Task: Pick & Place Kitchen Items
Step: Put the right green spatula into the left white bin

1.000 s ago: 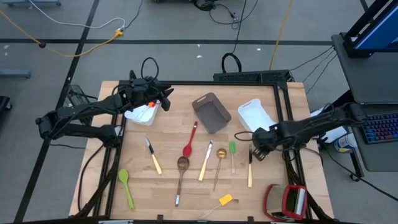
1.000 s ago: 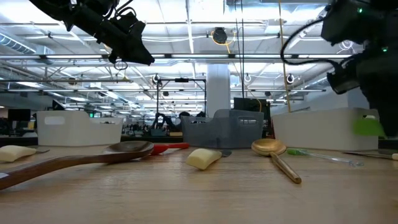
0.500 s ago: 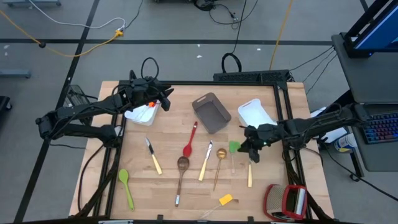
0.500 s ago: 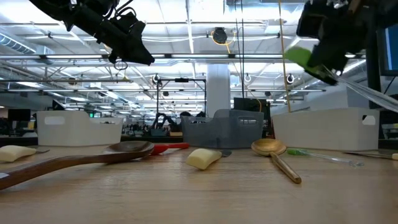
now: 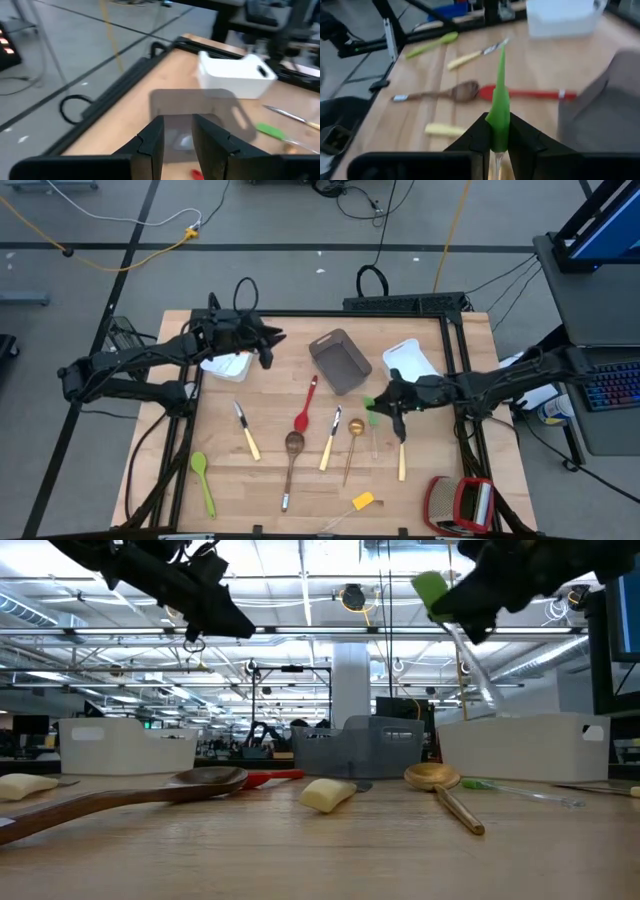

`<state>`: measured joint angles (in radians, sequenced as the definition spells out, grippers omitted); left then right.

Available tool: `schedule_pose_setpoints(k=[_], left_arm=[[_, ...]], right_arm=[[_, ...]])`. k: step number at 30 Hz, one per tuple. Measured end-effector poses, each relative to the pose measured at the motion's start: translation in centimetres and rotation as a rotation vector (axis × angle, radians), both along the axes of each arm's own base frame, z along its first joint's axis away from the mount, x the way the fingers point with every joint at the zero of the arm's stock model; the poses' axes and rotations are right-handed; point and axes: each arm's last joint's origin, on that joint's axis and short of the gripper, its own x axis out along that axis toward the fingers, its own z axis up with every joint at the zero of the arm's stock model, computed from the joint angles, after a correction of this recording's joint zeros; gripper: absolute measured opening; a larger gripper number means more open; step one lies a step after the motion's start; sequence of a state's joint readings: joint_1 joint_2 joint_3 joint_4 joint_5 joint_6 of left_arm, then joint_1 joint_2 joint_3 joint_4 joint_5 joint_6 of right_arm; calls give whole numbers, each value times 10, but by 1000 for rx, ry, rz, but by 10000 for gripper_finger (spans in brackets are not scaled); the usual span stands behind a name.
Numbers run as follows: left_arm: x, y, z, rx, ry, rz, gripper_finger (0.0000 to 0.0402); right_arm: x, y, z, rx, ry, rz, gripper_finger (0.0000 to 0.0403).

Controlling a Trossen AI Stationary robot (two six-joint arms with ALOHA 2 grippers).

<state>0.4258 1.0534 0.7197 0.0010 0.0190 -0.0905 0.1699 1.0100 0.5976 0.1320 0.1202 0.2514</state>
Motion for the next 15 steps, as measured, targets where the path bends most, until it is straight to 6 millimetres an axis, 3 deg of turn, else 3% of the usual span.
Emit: schedule_pose_setpoints(k=[8, 15], left_arm=[[9, -19, -1, -24, -6, -88, 99], [18, -35, -4, -38, 0, -161, 99]], right_arm=[[31, -8, 6, -210, -246, -121, 37], [53, -24, 3, -196, -435, -217, 37]])
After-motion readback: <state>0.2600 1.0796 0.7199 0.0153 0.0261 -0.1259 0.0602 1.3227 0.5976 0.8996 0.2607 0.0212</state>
